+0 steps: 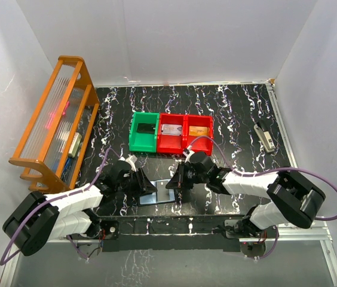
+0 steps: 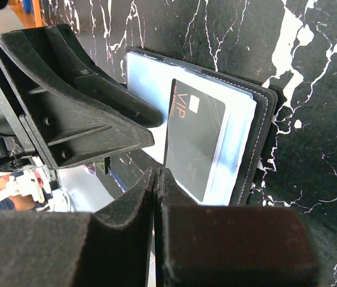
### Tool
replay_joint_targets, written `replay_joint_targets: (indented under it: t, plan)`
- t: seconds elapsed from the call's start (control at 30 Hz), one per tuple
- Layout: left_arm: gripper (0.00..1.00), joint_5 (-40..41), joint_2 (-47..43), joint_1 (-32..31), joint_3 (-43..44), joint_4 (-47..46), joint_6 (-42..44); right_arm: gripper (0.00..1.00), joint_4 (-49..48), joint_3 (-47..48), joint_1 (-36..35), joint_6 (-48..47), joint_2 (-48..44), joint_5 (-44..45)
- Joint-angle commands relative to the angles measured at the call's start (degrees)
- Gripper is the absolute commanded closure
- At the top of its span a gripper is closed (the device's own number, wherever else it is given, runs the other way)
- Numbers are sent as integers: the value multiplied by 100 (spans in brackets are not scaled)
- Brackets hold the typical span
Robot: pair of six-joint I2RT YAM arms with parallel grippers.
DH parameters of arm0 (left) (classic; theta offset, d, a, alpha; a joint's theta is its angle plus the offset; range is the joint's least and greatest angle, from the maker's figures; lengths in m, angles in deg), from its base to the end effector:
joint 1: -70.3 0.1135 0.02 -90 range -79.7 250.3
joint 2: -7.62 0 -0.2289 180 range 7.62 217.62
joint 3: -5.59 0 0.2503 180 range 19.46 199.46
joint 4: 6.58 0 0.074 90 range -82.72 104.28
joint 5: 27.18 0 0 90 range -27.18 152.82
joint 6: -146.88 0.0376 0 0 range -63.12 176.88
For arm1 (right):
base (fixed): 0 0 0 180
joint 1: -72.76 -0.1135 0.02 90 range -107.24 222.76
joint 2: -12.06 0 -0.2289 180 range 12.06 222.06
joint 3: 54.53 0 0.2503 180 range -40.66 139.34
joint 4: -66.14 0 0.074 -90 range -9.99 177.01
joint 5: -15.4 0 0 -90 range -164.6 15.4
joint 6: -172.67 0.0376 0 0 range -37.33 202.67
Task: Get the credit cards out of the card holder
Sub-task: Remove the credit card from the card holder.
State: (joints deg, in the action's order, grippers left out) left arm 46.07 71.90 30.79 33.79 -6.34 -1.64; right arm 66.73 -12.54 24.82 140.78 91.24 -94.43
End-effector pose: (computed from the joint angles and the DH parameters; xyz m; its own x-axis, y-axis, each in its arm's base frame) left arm 0.1563 -0.1430 0.1072 -0.9110 -0.3073 -0.2752 0.0220 0.6300 -0.7763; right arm 0.1666 0.2037 0.1200 -0.9623 0.1258 -0.2411 -0.1154 0.6139 0.7809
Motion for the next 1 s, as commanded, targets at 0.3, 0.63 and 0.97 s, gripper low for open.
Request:
replay_joint_targets:
  t: [0.3, 0.63, 0.97]
  plan:
    - [62, 24, -64, -18, 88, 72, 70, 86, 630, 449, -31, -249, 261, 219]
    - [63, -131, 98, -13, 143, -17, 121, 77, 22, 423, -91, -86, 978, -167]
    - [66, -157, 171, -13, 194, 12, 167, 90, 152, 563, -119, -146, 422, -23]
